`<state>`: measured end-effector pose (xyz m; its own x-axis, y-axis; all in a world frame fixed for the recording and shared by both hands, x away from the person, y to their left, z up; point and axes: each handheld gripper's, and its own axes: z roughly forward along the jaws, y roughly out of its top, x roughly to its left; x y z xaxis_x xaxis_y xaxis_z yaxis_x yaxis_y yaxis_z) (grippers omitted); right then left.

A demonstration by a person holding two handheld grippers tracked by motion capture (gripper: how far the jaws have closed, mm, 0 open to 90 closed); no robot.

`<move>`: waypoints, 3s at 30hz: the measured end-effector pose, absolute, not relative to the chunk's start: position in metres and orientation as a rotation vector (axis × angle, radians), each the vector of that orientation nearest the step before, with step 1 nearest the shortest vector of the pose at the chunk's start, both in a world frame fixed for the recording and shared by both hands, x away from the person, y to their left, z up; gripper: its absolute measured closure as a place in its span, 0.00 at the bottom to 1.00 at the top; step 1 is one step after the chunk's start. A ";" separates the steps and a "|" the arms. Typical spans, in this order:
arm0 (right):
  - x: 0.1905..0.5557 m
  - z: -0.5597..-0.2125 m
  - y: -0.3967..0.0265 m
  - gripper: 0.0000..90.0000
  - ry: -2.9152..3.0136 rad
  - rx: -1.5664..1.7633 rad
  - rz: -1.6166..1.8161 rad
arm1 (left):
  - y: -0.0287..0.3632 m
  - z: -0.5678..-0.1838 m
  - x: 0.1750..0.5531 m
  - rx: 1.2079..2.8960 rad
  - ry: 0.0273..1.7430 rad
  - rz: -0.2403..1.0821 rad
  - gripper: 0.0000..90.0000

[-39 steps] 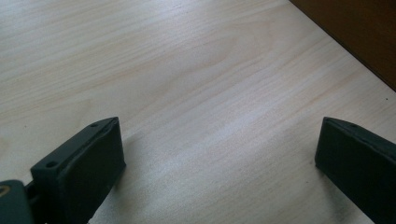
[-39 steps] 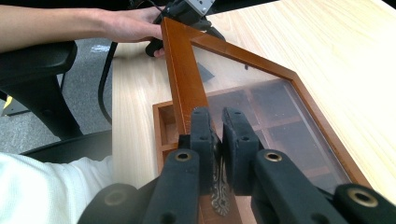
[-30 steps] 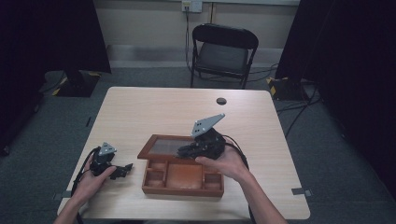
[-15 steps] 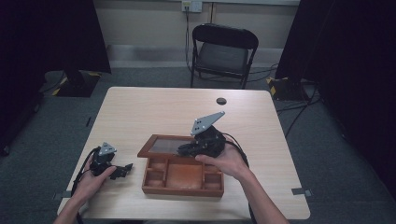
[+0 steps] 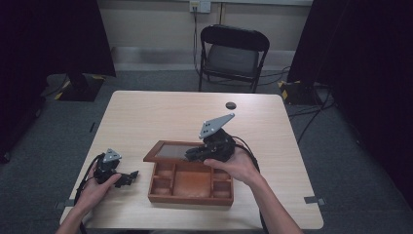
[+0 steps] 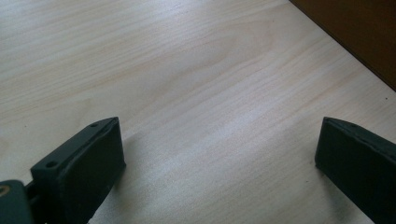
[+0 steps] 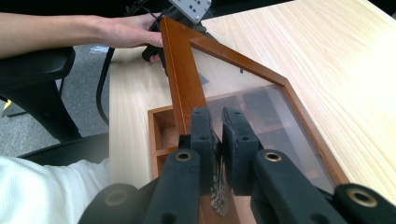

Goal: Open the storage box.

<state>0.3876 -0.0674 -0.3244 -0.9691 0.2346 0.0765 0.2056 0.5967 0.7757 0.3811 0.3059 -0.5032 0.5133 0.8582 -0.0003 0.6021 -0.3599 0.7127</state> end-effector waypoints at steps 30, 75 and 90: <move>0.402 -0.312 -0.067 0.93 2.796 0.378 1.337 | 0.306 -0.503 0.381 2.091 1.187 0.497 0.01; 0.418 -0.300 -0.067 0.94 2.809 0.409 1.340 | 0.306 -0.503 0.381 2.091 1.187 0.497 0.01; 0.418 -0.300 -0.067 0.94 2.810 0.406 1.335 | 0.306 -0.503 0.381 2.091 1.187 0.497 0.01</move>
<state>0.4177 -0.0669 -0.3001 -0.9665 0.2336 0.1060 0.2297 0.6043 0.7629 0.3809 0.3059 -0.5032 0.5130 0.8584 -0.0005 0.6020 -0.3594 0.7130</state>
